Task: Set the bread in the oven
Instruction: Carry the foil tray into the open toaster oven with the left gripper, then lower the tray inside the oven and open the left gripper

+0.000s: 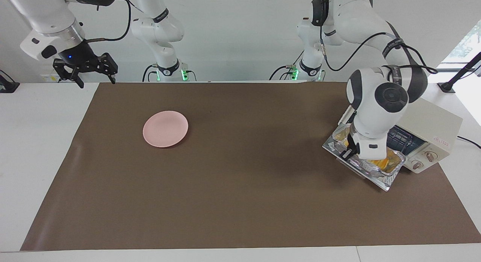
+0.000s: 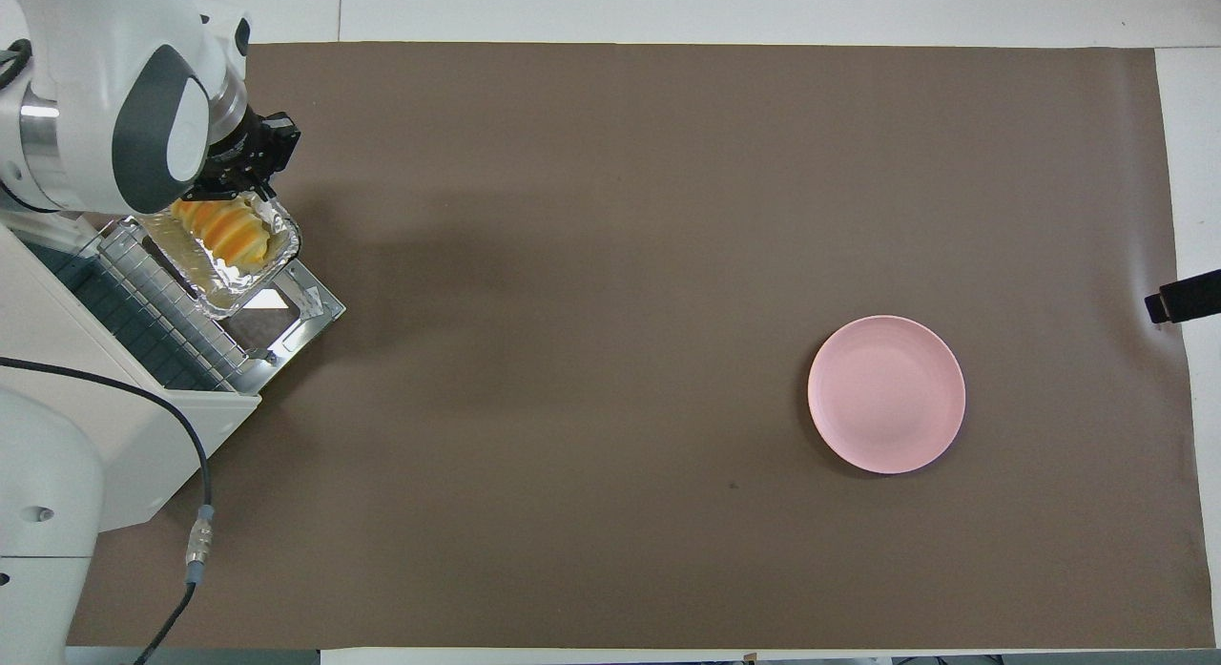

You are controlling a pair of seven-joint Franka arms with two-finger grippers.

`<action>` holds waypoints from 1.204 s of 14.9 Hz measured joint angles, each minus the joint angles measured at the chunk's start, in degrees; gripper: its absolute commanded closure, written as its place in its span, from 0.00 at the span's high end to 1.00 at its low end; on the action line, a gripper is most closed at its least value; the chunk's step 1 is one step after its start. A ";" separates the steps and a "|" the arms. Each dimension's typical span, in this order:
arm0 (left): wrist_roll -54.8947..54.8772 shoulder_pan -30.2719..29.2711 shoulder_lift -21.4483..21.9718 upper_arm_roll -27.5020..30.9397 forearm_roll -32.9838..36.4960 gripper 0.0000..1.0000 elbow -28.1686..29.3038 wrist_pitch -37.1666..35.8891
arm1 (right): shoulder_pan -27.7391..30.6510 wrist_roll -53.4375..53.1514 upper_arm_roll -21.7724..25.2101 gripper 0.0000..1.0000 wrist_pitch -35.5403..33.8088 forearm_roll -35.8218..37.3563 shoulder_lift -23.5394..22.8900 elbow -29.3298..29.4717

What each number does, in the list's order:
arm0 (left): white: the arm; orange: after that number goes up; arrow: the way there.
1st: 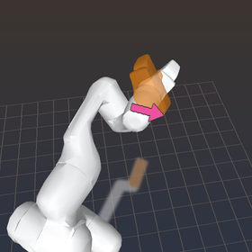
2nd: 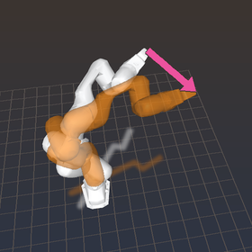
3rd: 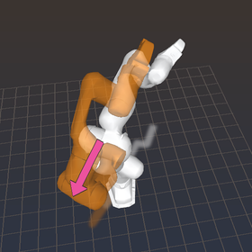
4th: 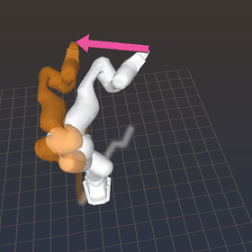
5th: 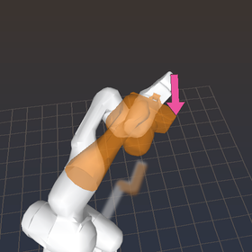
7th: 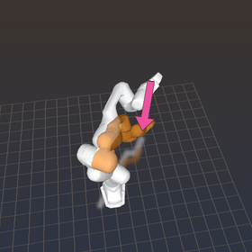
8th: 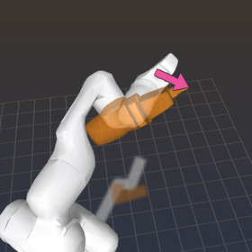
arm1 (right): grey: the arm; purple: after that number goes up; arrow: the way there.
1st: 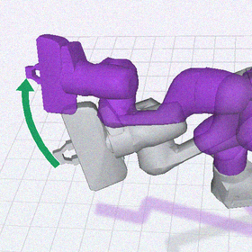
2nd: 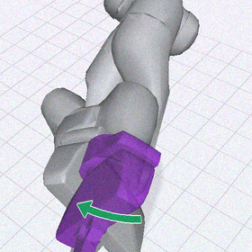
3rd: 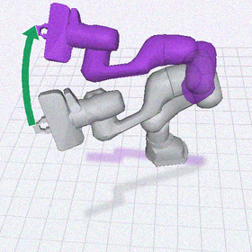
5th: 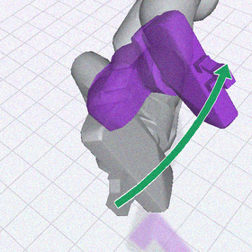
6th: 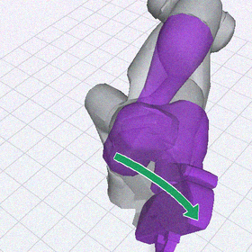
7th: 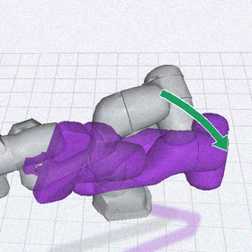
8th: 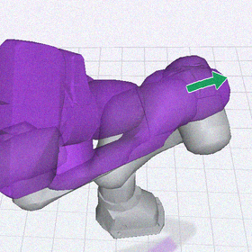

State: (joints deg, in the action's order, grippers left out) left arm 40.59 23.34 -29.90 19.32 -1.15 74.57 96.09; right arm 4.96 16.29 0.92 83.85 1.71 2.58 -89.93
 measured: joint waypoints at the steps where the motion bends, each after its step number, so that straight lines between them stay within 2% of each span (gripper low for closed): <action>1: -0.08 -0.69 0.06 0.14 0.03 0.00 1.06 -0.18 | 0.00 0.00 0.00 1.00 0.00 0.00 0.00 0.00; 7: -0.08 -0.87 2.73 0.36 0.67 0.00 7.88 -1.64 | 0.00 0.00 0.00 1.00 0.00 0.00 0.00 0.00; 11: -0.02 -0.88 3.69 0.95 4.10 0.00 8.99 -4.42 | 0.00 0.00 0.00 1.00 0.00 0.00 0.00 0.00; 18: 0.06 -0.94 4.92 3.31 4.37 0.00 13.05 -4.54 | 0.00 0.00 0.00 1.00 0.00 0.00 0.00 0.00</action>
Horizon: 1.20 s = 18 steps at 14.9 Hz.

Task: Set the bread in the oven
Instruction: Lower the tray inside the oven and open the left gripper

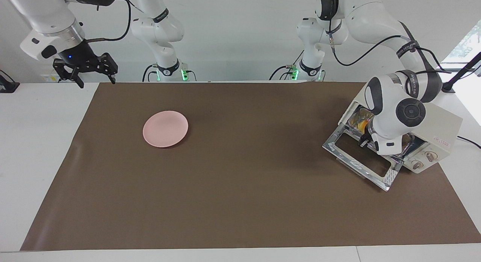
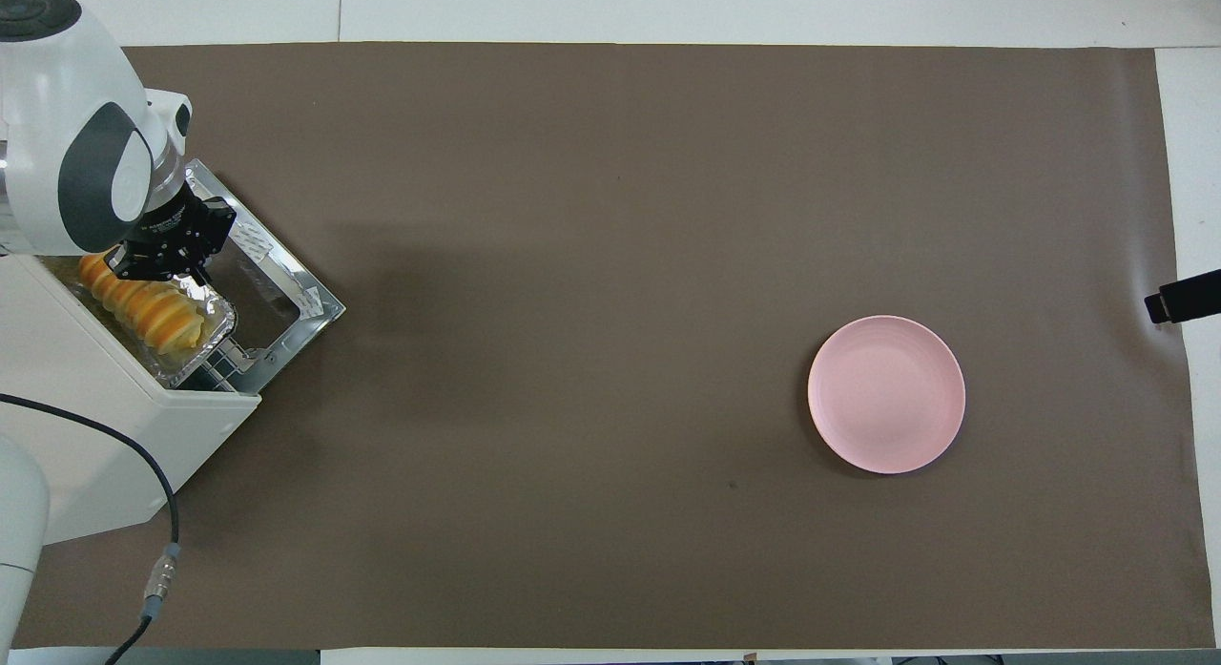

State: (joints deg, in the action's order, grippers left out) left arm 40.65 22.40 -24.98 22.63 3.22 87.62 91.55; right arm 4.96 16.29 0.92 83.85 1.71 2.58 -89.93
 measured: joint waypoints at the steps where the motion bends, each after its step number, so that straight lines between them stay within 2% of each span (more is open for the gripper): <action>1: 0.00 0.00 0.25 0.18 0.00 0.00 0.69 0.25 | 0.00 0.00 0.00 1.00 0.00 0.00 0.00 0.00; 8: 0.01 -0.01 2.06 0.85 1.31 0.00 4.75 1.77 | 0.00 0.00 0.00 1.00 0.00 0.00 0.00 0.00; 9: 0.01 -0.01 2.26 0.87 1.35 0.07 5.12 2.05 | 0.00 0.00 0.00 1.00 0.00 0.00 0.00 0.00; 10: 0.01 -0.01 2.36 0.90 1.37 0.35 5.30 2.23 | 0.00 0.00 0.00 1.00 0.00 0.00 0.00 0.00; 11: 0.01 -0.01 2.39 0.91 1.39 0.57 5.36 2.33 | 0.00 0.00 0.00 1.00 0.00 0.00 0.00 0.00; 12: 0.01 -0.01 2.40 0.91 1.40 0.84 5.38 2.51 | 0.00 0.00 0.00 1.00 0.00 0.00 0.00 0.00; 13: 0.00 -0.01 2.41 0.91 1.42 1.00 5.38 2.72 | 0.00 0.00 0.00 1.00 0.00 0.00 0.00 0.00; 18: -0.04 0.16 2.60 0.88 2.37 1.00 5.31 3.47 | 0.00 0.00 0.00 1.00 0.00 0.00 0.00 0.00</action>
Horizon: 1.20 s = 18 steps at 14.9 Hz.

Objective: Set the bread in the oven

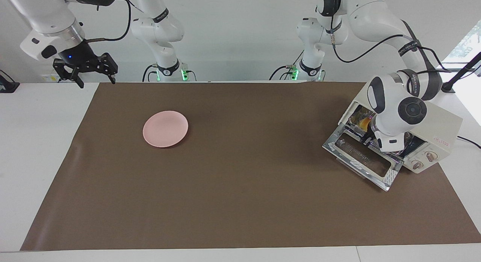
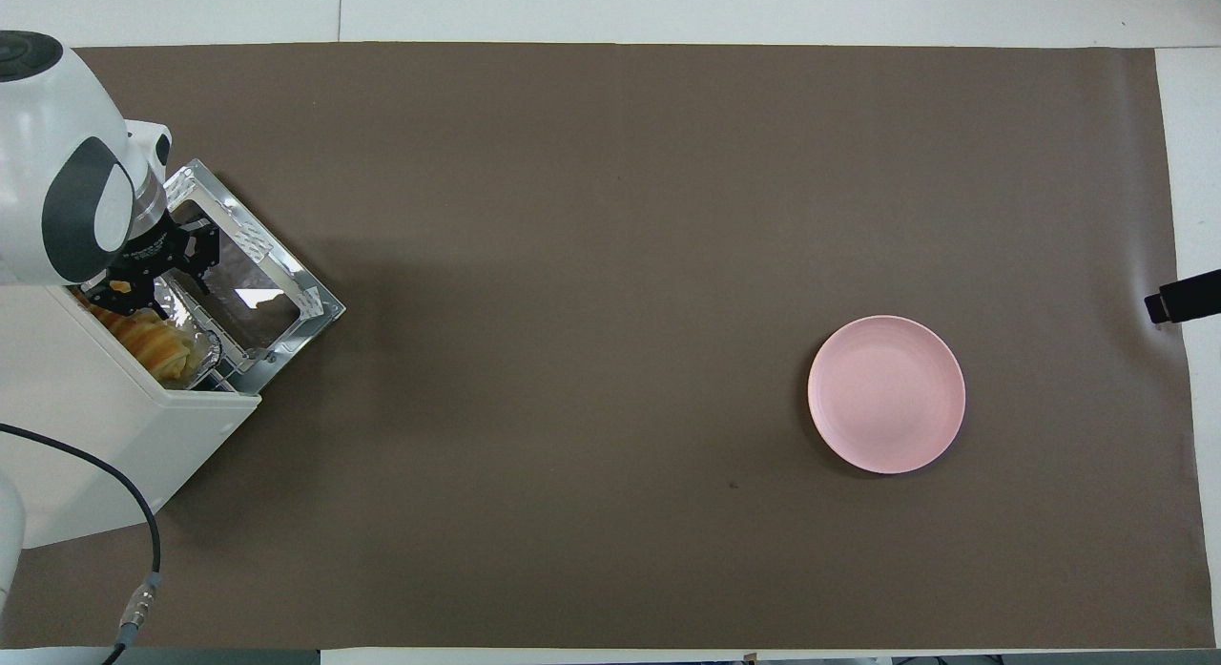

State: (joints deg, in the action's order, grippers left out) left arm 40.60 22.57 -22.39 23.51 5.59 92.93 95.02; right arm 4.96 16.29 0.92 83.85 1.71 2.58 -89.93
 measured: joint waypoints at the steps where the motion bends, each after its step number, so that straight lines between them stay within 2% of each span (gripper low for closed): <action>1: 0.00 0.26 0.15 0.00 0.66 1.00 -0.29 0.32 | 0.00 0.00 0.00 1.00 0.00 0.00 0.00 0.00; 8: -0.69 2.04 1.84 -0.31 0.96 1.00 -7.54 3.35 | 0.00 0.00 0.00 1.00 0.00 0.00 0.00 0.00; 10: -3.75 2.52 3.22 -0.41 -0.94 1.00 -9.25 2.75 | 0.00 0.00 0.00 1.00 0.00 0.00 0.00 0.00; 15: -18.98 2.73 13.14 -1.41 -6.30 1.00 -10.15 -9.06 | 0.00 0.00 0.00 1.00 0.00 0.00 0.00 0.00; 18: -22.46 2.28 16.14 -5.59 -6.55 1.00 -9.44 -13.44 | 0.00 0.00 0.00 1.00 0.00 0.00 0.00 0.00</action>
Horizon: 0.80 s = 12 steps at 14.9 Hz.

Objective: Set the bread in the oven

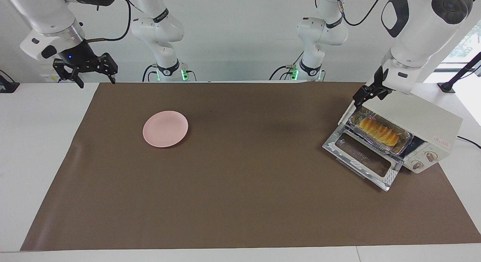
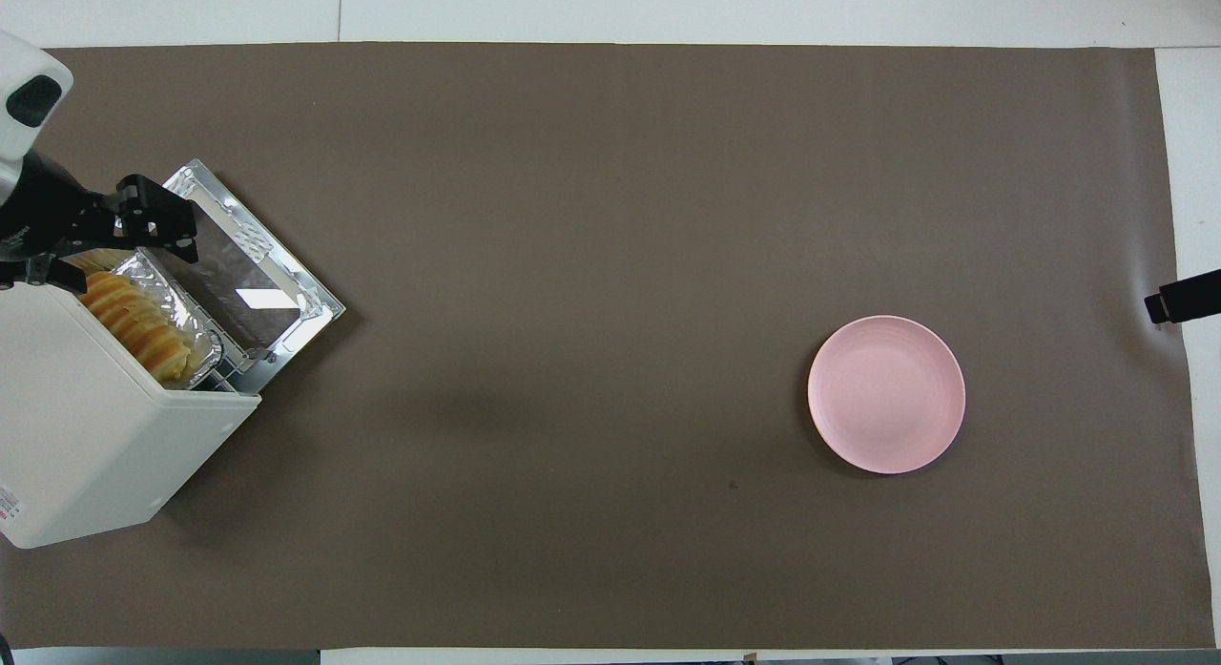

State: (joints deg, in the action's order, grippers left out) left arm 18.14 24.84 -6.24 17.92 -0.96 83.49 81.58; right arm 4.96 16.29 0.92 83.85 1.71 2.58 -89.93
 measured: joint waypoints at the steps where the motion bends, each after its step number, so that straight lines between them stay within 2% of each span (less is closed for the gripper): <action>1: -0.03 -1.98 0.47 -3.29 0.00 1.00 0.17 -0.89 | 0.00 0.00 0.00 1.00 0.00 0.00 0.00 0.00; 4: -0.09 -12.84 1.31 -16.99 0.03 1.00 0.69 -2.07 | 0.00 0.00 0.00 1.00 0.00 0.00 0.00 0.00; 5: -0.16 -15.38 1.75 -19.57 0.03 1.00 1.48 -2.25 | 0.00 0.00 0.00 1.00 0.00 0.00 0.00 0.00; 8: -3.09 -20.48 5.93 -23.23 0.03 1.00 6.71 -2.38 | 0.00 0.00 0.00 1.00 0.00 0.00 0.00 0.00; 12: -6.24 -23.91 7.02 -27.01 0.03 1.00 7.76 -2.07 | 0.00 0.00 0.00 1.00 0.00 0.00 0.00 0.00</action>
State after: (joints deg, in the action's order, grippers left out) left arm 11.90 0.93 0.78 -9.09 -0.93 91.25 79.50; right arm 4.96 16.29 0.92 83.85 1.71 2.58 -89.93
